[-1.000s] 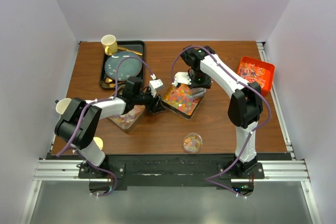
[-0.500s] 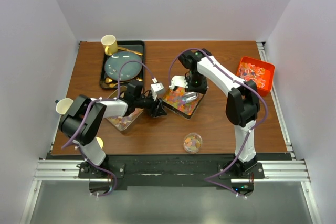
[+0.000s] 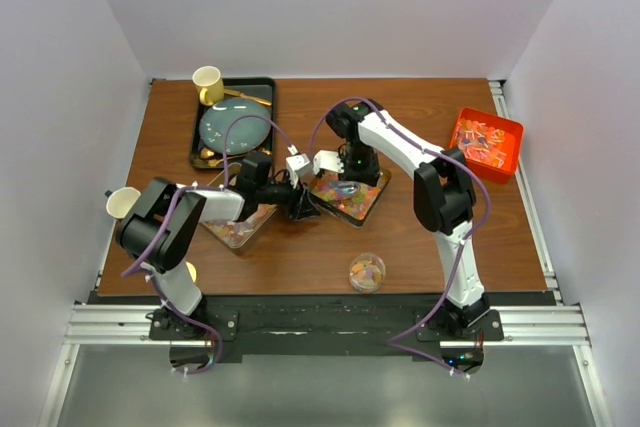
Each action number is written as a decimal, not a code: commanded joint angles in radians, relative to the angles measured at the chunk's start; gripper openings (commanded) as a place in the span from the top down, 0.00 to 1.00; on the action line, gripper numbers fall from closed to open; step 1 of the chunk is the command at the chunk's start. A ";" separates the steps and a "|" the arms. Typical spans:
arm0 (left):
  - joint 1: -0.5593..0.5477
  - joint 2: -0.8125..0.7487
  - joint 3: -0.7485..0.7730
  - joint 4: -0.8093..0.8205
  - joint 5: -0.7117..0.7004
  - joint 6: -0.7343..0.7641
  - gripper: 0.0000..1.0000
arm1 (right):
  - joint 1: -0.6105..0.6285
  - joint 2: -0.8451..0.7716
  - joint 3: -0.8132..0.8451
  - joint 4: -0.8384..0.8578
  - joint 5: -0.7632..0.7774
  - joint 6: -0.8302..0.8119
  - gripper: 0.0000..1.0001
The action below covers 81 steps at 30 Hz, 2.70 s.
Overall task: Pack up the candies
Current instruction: Scoop the fake candies from the storage box, then place the fake candies in the packing bottle.
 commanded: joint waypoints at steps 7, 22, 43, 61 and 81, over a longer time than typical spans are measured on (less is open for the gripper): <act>0.014 0.006 0.012 -0.034 0.004 -0.043 0.50 | 0.024 -0.090 -0.178 0.383 -0.229 0.167 1.00; 0.092 -0.086 0.131 -0.316 0.001 0.022 0.47 | -0.012 -0.214 -0.421 0.661 -0.394 0.242 1.00; 0.313 -0.167 0.313 -0.559 0.124 0.023 0.45 | -0.161 -0.429 -0.572 0.751 -0.600 0.279 1.00; 0.307 -0.146 0.258 -0.356 0.076 -0.070 0.43 | -0.378 -0.905 -0.734 0.282 -0.553 -0.051 1.00; 0.285 -0.185 0.221 -0.390 0.036 -0.024 0.43 | -0.227 -1.055 -0.786 -0.036 -0.269 -0.396 1.00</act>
